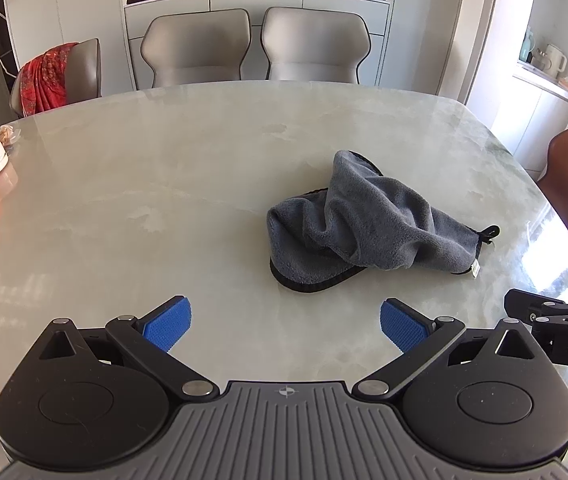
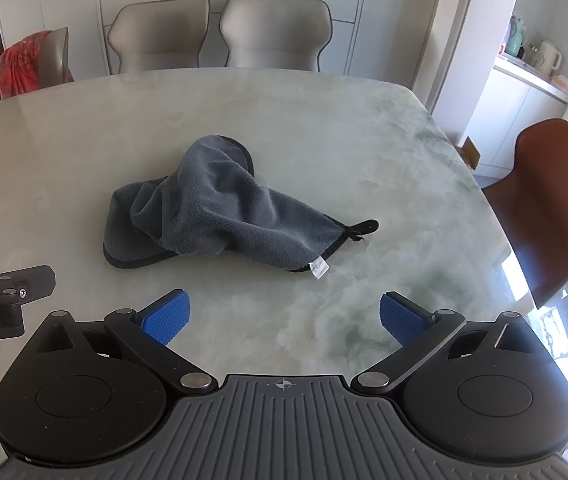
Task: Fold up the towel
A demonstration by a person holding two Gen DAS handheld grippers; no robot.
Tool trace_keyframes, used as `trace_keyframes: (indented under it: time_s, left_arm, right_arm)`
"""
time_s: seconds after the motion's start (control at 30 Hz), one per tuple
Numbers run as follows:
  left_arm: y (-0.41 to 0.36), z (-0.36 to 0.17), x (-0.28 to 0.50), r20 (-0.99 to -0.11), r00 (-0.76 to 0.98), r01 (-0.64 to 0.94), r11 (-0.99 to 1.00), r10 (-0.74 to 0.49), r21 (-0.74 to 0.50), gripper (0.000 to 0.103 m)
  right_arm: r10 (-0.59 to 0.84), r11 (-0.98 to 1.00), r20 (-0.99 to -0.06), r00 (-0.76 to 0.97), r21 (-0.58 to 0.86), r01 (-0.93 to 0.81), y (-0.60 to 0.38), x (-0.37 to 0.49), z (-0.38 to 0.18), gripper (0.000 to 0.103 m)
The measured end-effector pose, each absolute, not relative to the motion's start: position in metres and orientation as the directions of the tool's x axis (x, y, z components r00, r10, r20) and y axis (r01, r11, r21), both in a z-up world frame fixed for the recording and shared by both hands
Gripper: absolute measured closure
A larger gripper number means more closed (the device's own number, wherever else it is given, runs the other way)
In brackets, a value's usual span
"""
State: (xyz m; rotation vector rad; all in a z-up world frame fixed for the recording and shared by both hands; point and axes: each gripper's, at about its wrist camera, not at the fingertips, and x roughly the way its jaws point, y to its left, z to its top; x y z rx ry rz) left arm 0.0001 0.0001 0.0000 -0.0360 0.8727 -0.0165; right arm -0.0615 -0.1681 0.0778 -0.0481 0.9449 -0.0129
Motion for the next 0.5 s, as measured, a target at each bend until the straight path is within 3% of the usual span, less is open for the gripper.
trace_keyframes:
  time_s: [0.5]
  left_arm:
    - [-0.0006,-0.0045,-0.0005,-0.771,0.636,-0.001,1.000,-0.020,-0.026,0.000]
  right_arm:
    - [-0.040,0.998,-0.818,0.574,-0.059,-0.014,-0.1631,-0.0598,0.0731,0.001]
